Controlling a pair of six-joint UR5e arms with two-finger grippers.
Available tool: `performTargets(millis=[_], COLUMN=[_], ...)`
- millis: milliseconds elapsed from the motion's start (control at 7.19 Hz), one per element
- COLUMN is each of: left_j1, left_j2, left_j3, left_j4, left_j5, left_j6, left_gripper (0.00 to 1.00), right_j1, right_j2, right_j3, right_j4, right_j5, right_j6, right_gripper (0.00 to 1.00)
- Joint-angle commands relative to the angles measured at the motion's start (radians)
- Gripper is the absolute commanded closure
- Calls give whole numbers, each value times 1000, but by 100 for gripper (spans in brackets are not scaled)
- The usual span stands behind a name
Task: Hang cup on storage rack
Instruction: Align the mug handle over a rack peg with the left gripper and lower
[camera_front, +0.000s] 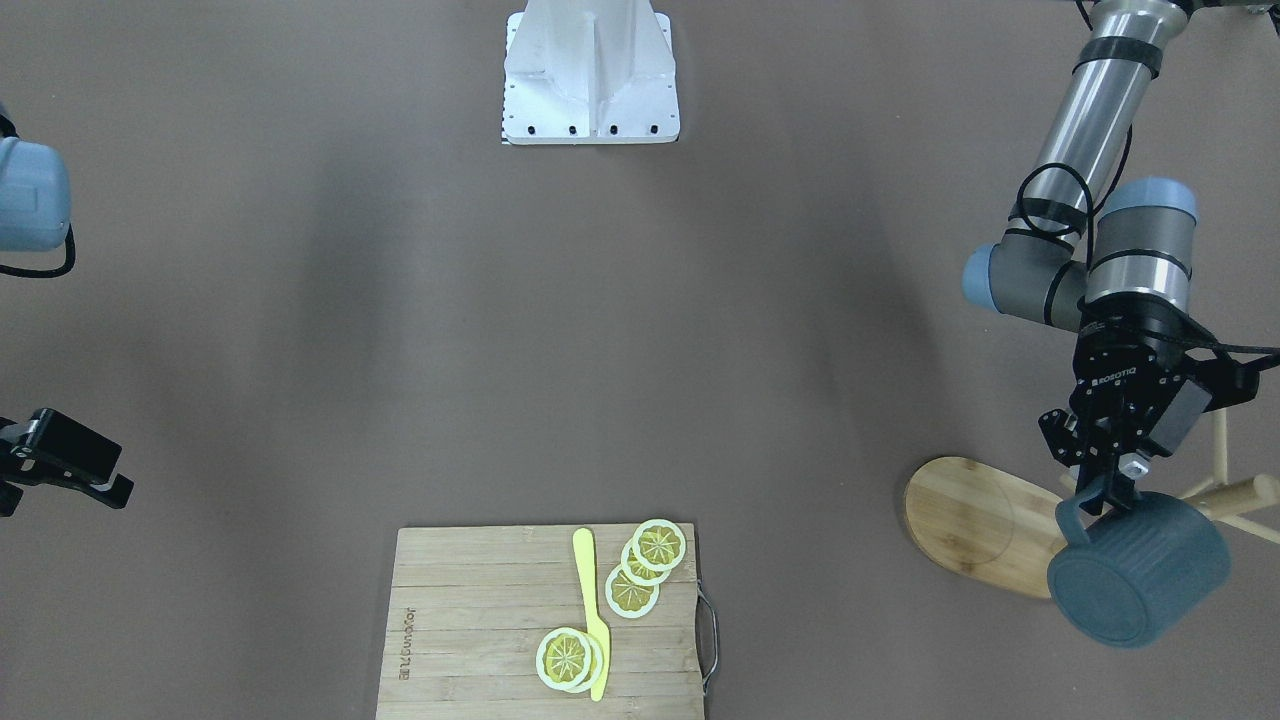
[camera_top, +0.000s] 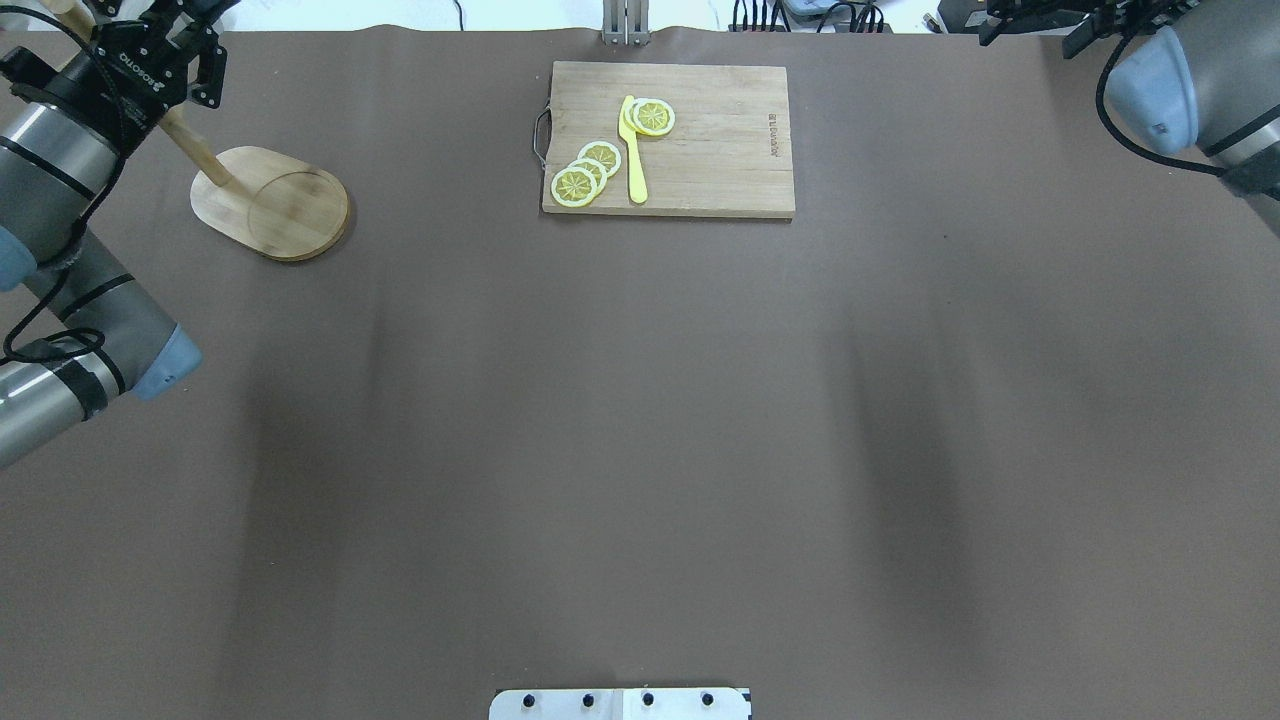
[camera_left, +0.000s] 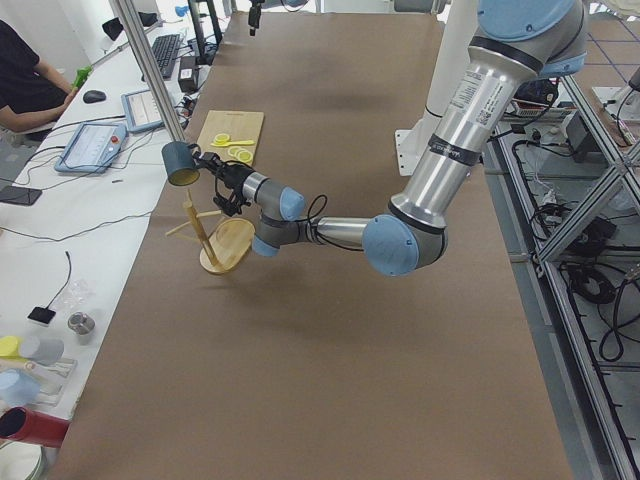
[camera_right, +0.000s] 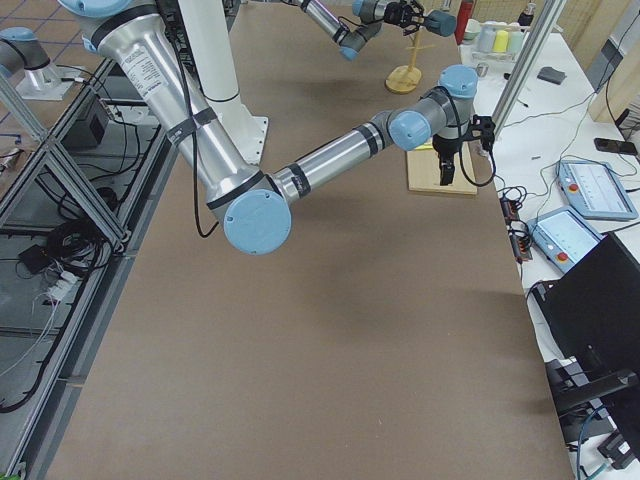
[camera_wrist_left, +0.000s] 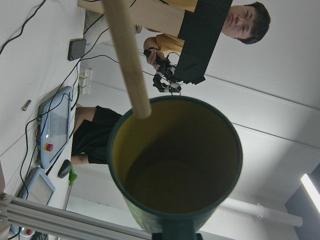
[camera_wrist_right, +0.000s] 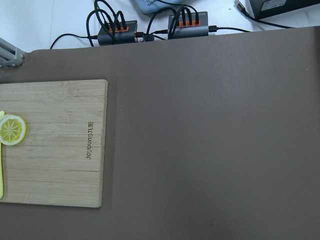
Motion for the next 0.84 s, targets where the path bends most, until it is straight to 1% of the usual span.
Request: performTargets(millis=[0, 696], left_j1=[-4, -2], left_j2=[24, 47], left_j3=[9, -10], left_j4=[-3, -4], left_j5=[-3, -7], left_j6=[-33, -36], left_gripper=[100, 100], right_j1=[-4, -9], right_j2=[1, 1], right_j3=[0, 6], right_j4=[-1, -1], right_j5=[-4, -10], right_j6=[0, 2], right_gripper=[1, 1])
